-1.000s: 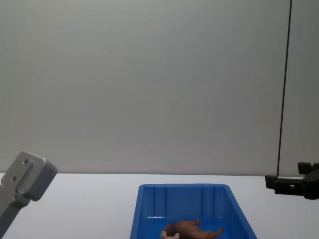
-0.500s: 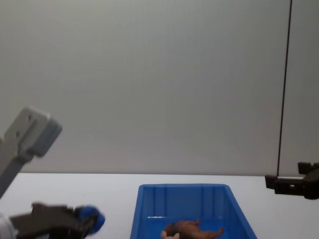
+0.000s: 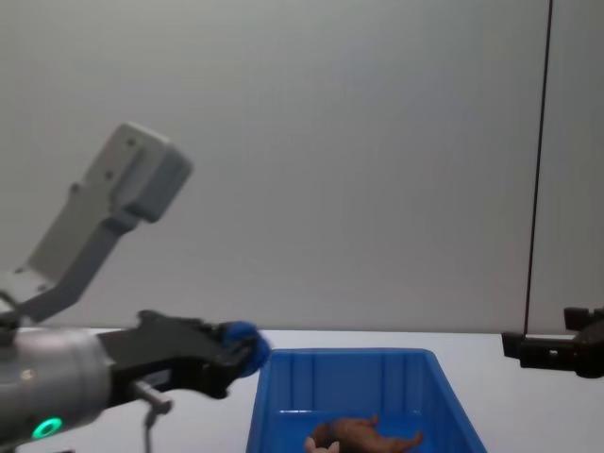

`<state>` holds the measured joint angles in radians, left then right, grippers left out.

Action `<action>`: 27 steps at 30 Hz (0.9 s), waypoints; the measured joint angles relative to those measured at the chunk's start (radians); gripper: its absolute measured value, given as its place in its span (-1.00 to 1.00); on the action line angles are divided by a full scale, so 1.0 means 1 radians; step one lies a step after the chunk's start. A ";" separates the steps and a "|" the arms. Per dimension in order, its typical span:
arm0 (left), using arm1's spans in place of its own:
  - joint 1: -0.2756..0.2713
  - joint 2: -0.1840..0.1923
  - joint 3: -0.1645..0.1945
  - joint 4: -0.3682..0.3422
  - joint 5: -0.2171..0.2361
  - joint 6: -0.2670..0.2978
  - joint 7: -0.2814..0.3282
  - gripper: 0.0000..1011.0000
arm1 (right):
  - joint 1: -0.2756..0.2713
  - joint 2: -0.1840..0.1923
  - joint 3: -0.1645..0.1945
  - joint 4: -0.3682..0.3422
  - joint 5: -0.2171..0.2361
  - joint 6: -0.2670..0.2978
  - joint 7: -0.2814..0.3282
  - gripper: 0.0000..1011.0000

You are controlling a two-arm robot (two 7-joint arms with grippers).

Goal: Pick up the two dolls from the table and place them into the box.

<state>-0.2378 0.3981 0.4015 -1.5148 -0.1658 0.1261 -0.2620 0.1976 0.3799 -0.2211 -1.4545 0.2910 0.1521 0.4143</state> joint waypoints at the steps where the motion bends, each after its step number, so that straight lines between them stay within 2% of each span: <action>1: -0.006 -0.006 0.002 0.004 0.003 -0.001 -0.007 -0.66 | 0.000 0.000 0.000 0.000 0.000 0.000 0.000 0.98; 3: -0.018 -0.019 0.008 0.014 0.009 -0.005 -0.019 -0.64 | 0.000 0.000 0.000 0.000 0.000 0.000 0.000 0.98; 6: -0.044 -0.047 0.020 0.038 0.024 -0.018 -0.051 -0.48 | 0.000 0.000 0.000 0.000 0.000 0.000 0.000 0.98; 14: -0.086 -0.094 0.041 0.081 0.042 -0.057 -0.090 0.01 | 0.000 0.000 0.000 0.000 0.000 0.000 0.000 0.98; 16: -0.091 -0.101 0.045 0.085 0.044 -0.068 -0.094 0.18 | 0.000 0.000 0.000 0.000 0.000 0.000 0.000 0.98; 17: -0.091 -0.101 0.045 0.085 0.044 -0.068 -0.094 0.18 | 0.000 0.000 0.000 0.000 0.000 0.000 0.000 0.98; 21: -0.088 -0.105 0.049 0.077 0.045 -0.088 -0.084 0.52 | 0.000 0.000 0.000 0.000 0.000 0.000 0.000 0.98; 22: -0.088 -0.105 0.049 0.077 0.045 -0.088 -0.084 0.52 | 0.000 0.000 0.000 0.000 0.000 0.000 0.000 0.98; 27: -0.064 -0.090 0.048 0.041 0.040 -0.108 -0.052 0.82 | 0.000 0.000 0.000 0.000 0.000 0.000 0.000 0.98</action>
<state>-0.3022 0.3080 0.4490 -1.4742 -0.1259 0.0180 -0.3136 0.1977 0.3799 -0.2211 -1.4544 0.2910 0.1520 0.4143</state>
